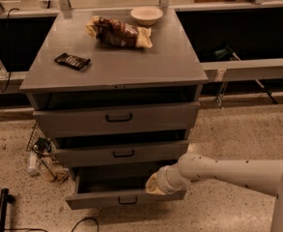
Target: Close bottom drawer
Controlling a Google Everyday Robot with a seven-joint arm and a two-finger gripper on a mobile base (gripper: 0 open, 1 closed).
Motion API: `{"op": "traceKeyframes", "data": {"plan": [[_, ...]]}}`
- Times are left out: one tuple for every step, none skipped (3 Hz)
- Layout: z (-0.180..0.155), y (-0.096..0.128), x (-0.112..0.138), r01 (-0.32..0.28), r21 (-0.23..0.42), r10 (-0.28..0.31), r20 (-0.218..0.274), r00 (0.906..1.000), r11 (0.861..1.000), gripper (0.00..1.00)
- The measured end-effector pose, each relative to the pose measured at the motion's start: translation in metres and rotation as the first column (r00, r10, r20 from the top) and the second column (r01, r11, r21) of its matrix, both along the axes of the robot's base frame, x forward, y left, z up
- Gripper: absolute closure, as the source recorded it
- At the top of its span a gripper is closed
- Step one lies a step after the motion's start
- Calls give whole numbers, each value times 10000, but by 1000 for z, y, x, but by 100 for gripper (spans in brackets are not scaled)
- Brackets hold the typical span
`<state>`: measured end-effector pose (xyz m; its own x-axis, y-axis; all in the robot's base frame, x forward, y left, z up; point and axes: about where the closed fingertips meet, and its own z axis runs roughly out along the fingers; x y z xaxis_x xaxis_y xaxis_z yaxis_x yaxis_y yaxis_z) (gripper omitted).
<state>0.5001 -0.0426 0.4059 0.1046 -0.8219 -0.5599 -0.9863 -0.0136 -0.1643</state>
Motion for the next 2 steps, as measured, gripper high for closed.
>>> {"op": "traceKeyframes", "data": {"plan": [[-34, -6, -1, 356, 27, -355, -309, 9989, 9994, 100], [-115, -32, 1, 798, -14, -797, -802, 9936, 9968, 100]]}}
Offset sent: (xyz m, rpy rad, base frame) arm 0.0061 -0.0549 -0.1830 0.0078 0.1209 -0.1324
